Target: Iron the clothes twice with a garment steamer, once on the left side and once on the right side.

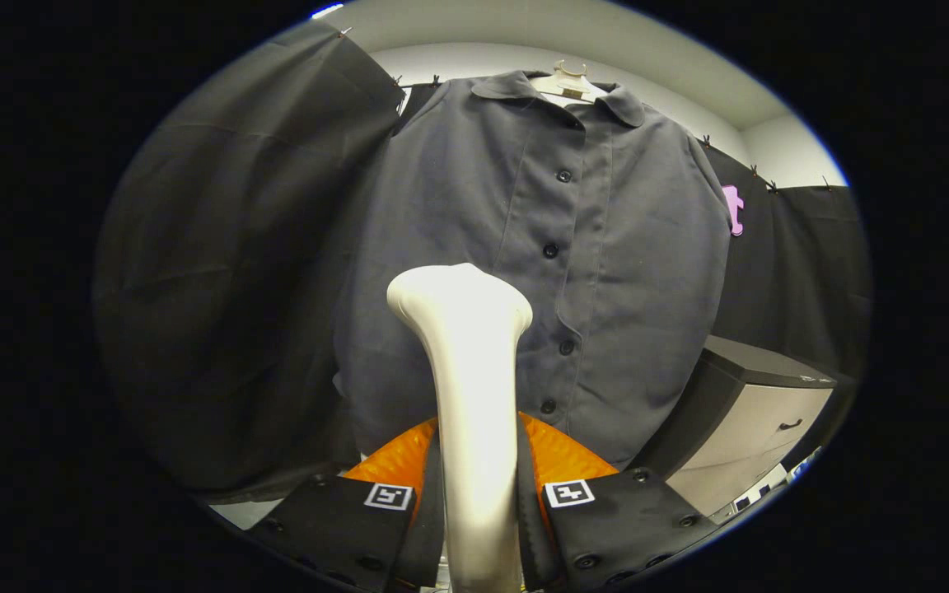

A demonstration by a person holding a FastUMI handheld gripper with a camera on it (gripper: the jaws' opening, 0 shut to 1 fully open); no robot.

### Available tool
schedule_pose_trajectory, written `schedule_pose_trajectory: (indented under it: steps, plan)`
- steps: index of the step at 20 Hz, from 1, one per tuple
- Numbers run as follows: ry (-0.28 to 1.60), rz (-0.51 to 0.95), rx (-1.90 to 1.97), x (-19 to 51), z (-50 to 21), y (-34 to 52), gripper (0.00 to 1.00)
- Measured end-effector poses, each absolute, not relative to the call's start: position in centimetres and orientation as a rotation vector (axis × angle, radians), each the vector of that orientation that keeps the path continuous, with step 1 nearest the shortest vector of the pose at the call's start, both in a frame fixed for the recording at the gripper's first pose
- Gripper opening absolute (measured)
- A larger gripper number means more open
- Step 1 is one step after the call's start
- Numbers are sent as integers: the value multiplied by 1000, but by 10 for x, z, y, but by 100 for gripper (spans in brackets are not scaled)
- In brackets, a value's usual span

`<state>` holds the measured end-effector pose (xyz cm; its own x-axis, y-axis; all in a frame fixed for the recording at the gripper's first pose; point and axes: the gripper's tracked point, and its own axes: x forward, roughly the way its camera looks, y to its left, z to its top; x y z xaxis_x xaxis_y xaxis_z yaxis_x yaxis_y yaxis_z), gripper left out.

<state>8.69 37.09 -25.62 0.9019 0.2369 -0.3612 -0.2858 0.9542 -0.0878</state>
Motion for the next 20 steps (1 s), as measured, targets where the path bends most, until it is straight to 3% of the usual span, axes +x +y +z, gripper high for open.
schedule_pose_trajectory:
  steps: [20]
  plan:
    - [151, 247, -75, 37, -82, 321, 44]
